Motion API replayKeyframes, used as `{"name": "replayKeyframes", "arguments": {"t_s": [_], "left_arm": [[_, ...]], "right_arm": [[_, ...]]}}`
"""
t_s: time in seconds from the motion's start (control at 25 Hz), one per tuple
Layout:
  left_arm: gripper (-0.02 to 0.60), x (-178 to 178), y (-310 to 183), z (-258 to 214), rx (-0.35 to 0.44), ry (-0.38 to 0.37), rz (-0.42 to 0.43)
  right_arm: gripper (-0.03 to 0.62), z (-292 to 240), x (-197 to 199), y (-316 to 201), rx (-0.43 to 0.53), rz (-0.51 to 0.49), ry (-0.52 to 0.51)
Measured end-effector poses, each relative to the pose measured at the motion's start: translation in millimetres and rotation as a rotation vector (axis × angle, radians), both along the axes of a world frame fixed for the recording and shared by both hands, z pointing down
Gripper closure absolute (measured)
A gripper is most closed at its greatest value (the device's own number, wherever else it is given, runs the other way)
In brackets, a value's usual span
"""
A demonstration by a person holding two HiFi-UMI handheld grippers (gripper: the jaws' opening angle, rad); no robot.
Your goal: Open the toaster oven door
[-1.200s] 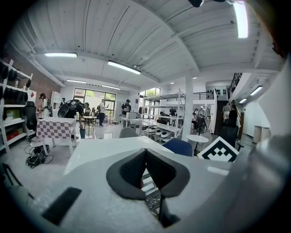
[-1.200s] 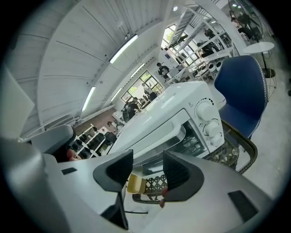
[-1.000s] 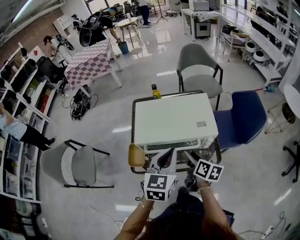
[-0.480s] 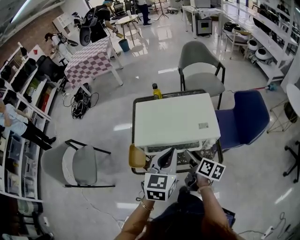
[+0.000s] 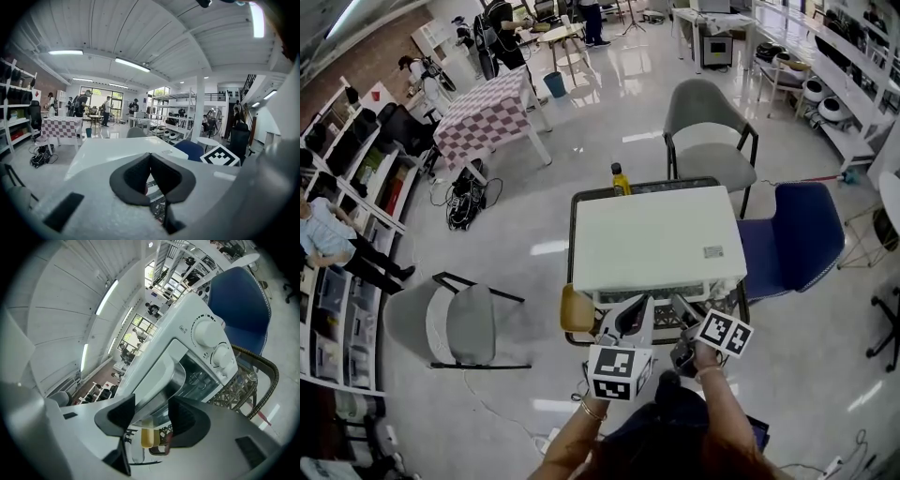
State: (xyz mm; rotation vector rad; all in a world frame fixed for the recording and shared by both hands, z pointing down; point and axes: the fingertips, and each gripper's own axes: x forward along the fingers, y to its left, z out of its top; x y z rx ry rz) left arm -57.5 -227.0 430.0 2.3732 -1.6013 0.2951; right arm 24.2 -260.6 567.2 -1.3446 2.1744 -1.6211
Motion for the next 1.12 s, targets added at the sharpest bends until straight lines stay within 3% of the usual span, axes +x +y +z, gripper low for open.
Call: {"name": "replayKeyframes", "arguments": {"t_s": [1.12], "left_arm": [[0.566, -5, 40, 14, -0.034, 0.046, -0.034]], "right_arm": [[0.375, 6, 6, 24, 0.004, 0.002, 0.077]]}}
